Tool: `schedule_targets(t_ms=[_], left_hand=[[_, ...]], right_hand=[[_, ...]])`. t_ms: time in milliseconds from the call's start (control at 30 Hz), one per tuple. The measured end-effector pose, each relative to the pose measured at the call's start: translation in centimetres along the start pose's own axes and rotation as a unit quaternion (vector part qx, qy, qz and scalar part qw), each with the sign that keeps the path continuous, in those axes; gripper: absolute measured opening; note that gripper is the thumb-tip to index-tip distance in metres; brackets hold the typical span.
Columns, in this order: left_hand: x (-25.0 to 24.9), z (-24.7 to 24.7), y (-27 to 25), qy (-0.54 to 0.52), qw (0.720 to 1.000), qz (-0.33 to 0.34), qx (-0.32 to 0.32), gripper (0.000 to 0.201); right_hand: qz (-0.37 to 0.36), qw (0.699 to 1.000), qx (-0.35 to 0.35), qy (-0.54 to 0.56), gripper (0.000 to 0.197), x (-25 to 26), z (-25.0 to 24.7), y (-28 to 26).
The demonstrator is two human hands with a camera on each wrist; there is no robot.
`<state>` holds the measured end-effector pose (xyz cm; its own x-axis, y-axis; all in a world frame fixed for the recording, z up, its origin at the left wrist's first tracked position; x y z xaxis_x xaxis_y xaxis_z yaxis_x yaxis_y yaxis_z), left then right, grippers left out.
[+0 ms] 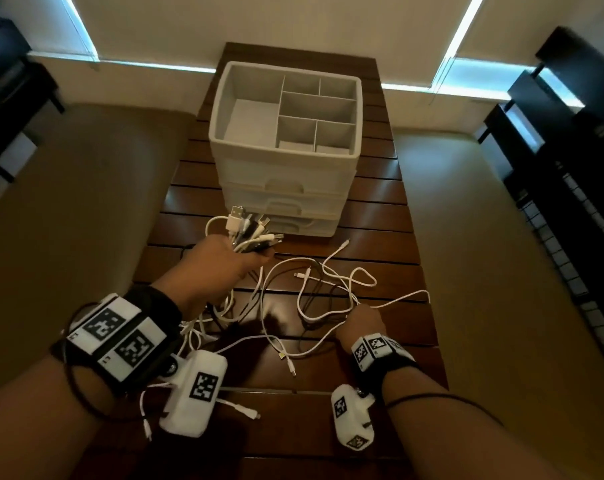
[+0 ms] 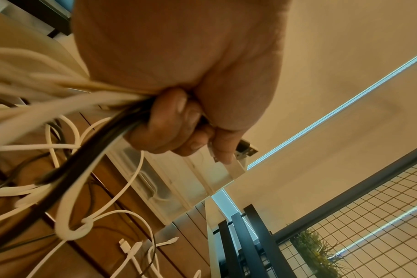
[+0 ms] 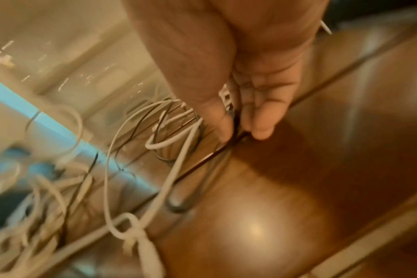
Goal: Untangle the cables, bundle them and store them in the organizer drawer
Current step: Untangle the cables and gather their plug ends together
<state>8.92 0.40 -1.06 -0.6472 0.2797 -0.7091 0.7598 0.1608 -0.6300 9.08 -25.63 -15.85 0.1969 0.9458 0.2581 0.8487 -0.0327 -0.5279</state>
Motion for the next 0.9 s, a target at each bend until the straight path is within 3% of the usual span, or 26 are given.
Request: schedule_targets(t_ms=[133,300,533,667,800,900], left_hand=[[0.0,-0.4,-0.1,0.001,1.0,0.007,0.003,0.024],[0.1,-1.1,0.3,-0.014,1.0,0.01,-0.005,0.036],[-0.3,-0.9,0.6,-0.025,1.0,0.02,-0.001,0.044],[-0.9,-0.6,0.5,-0.049,0.999,0.024,-0.001,0.043],[-1.0,0.7,1.1,-0.058,0.998,0.022,0.014,0.043],[-1.1,1.5,1.5,-0.057,0.998,0.01,0.017,0.039]], right_hand=[[-0.03,0.999,0.003,0.046,0.022,2.1,0.7,0.3],[-0.105,0.993,0.025,0.043,0.02,5.3,1.8,0.1],[-0.108,0.994,0.015,0.02,0.024,6.2,-3.1,-2.0],[-0.17,0.983,-0.053,0.055,0.024,8.1,-7.4,-3.3],[-0.273,0.961,-0.013,-0.028,0.031,11.7,-7.3,-5.0],[-0.274,0.961,-0.019,-0.033,0.031,12.0,-7.5,-5.1]])
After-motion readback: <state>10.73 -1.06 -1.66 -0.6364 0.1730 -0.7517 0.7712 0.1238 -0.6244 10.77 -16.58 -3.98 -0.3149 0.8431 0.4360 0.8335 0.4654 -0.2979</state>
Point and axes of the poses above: each hand's wrist, its own y-axis towards the middle knuckle, its own z-axis out of the palm, x = y × z, the point moved 10 cm from there along y, towards the middle knuckle, and after that the axes turned 11 degrees about -z, right-handed, at the moved point
